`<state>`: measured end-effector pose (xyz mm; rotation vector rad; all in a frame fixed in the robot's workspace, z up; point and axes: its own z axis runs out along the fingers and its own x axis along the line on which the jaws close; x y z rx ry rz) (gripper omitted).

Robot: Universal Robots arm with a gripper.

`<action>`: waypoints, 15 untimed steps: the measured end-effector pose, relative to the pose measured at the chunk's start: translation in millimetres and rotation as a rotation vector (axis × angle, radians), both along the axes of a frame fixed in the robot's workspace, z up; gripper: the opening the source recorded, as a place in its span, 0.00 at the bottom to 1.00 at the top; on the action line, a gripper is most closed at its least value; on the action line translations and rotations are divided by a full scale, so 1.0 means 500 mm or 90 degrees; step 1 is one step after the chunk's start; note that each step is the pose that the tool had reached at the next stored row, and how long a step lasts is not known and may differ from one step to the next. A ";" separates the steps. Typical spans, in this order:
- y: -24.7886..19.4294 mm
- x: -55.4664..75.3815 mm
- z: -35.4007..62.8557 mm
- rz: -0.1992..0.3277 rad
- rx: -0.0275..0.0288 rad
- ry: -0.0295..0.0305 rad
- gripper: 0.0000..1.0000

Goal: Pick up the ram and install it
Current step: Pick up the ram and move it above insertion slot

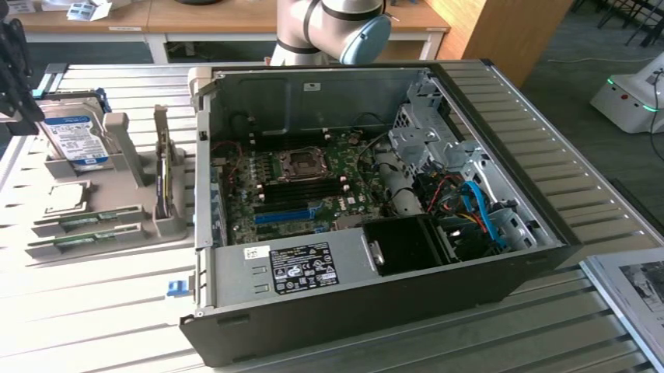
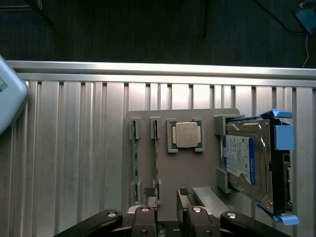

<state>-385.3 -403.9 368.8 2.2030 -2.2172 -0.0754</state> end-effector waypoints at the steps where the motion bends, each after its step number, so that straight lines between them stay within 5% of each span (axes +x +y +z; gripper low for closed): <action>1: 0.0000 0.000 -0.001 0.000 0.0000 0.0000 0.29; 15: -0.0001 0.000 -0.025 0.000 -0.0001 0.0001 0.29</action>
